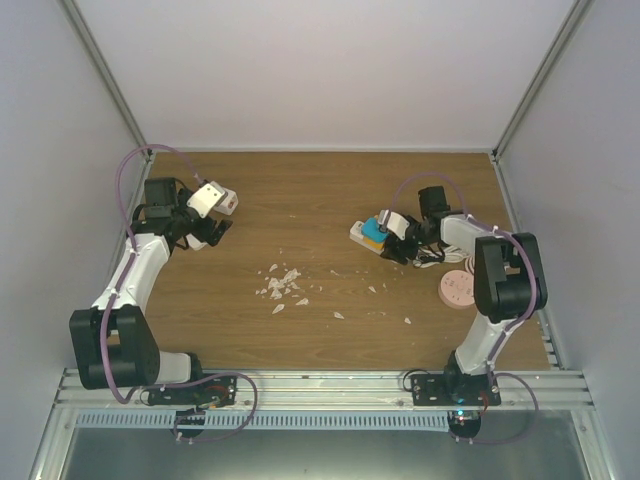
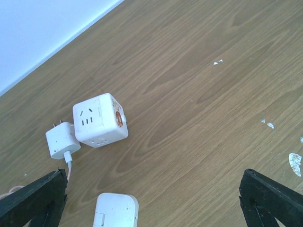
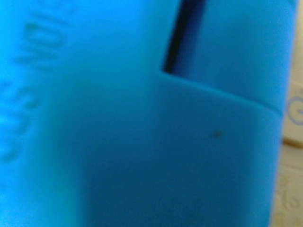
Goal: Pull the plug off the socket
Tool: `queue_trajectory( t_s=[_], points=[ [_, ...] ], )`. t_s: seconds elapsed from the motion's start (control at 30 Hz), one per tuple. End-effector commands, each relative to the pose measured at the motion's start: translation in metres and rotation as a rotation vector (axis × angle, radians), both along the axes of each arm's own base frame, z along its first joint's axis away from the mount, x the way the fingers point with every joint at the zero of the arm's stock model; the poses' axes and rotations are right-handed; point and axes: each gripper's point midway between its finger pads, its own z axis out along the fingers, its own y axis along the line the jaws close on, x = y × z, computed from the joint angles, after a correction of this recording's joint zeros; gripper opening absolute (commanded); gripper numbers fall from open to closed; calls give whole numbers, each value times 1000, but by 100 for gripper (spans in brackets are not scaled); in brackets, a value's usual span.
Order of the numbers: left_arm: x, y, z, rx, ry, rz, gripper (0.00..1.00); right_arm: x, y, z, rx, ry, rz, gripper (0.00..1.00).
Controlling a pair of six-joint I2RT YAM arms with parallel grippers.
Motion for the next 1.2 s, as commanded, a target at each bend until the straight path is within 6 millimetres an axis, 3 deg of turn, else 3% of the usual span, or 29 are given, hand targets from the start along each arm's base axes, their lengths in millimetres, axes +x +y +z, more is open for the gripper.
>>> queue_trajectory(
  t_s=[0.0,0.2,0.43,0.7,0.9,1.17],
  points=[
    [5,-2,13,-25,-31,-2,99,0,6,-8,8,0,14,77],
    [3,-5,18,-42,-38,-16,99,-18,20,-13,37,30,69,57],
    [-6,-19,23,-99,-22,-84,99,-43,49,-8,87,56,150,55],
    [-31,-44,15,-119,24,-255,99,-83,105,-3,138,98,299,55],
    [-63,-74,5,-103,48,-426,99,-114,142,-11,111,123,413,54],
    [-114,-142,-18,-1,-50,-673,99,-156,170,-11,125,184,516,54]
  ],
)
